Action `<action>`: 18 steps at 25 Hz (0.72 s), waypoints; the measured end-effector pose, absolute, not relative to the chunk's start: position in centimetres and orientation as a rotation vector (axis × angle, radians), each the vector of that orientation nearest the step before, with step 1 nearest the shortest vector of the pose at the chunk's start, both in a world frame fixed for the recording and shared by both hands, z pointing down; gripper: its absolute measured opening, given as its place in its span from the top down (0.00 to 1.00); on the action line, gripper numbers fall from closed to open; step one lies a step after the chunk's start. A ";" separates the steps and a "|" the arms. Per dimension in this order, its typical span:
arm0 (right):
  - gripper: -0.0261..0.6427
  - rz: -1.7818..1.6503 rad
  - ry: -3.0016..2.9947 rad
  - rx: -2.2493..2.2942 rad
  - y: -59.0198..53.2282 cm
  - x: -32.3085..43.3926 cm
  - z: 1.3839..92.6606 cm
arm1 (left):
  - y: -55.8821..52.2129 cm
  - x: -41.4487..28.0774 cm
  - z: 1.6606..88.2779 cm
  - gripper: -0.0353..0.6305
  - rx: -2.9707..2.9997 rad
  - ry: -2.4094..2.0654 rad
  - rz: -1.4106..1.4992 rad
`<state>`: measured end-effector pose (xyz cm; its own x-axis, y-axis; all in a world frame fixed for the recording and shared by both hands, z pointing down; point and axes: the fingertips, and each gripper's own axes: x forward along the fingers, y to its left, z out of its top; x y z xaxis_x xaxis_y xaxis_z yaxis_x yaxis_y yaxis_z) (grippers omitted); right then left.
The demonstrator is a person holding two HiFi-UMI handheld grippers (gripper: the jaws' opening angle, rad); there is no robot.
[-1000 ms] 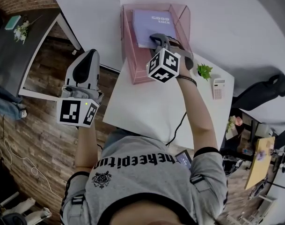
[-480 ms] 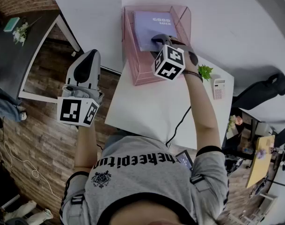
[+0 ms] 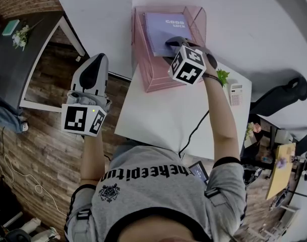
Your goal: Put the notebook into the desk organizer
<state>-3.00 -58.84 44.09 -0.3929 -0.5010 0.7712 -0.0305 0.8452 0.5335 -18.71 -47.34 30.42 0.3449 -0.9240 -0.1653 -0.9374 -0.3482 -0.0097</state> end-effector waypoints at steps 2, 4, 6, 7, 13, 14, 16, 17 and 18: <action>0.73 -0.513 -1.934 0.379 -58.4 -3.1 44.0 | -47.4 -18.9 30.4 0.94 -2.494 1.726 0.204; 0.71 -0.483 -1.950 0.362 -58.0 -3.1 43.9 | -47.5 -19.0 30.5 0.94 -2.498 1.720 0.208; 0.70 -0.450 -1.968 0.343 -57.6 -3.1 43.8 | -47.6 -19.1 30.5 0.94 -2.506 1.710 0.211; 0.69 -0.434 -1.976 0.333 -57.4 -3.0 43.7 | -47.7 -19.0 30.5 0.94 -2.510 1.704 0.212; 0.64 -0.340 -2.009 0.269 -56.3 -2.8 43.8 | -47.9 -18.9 30.4 0.94 -2.524 1.676 0.219; 0.64 -0.328 -2.010 0.264 -56.1 -2.7 43.9 | -47.9 -19.0 30.4 0.94 -2.525 1.674 0.219; 0.63 -0.304 -2.014 0.252 -55.8 -2.6 43.9 | -48.0 -19.1 30.5 0.94 -2.527 1.671 0.220; 0.62 -0.294 -2.016 0.240 -55.6 -2.7 43.9 | -48.0 -19.1 30.5 0.94 -2.528 1.670 0.220; 0.61 -0.283 -2.019 0.223 -55.3 -2.7 43.9 | -48.1 -19.2 30.5 0.94 -2.529 1.669 0.220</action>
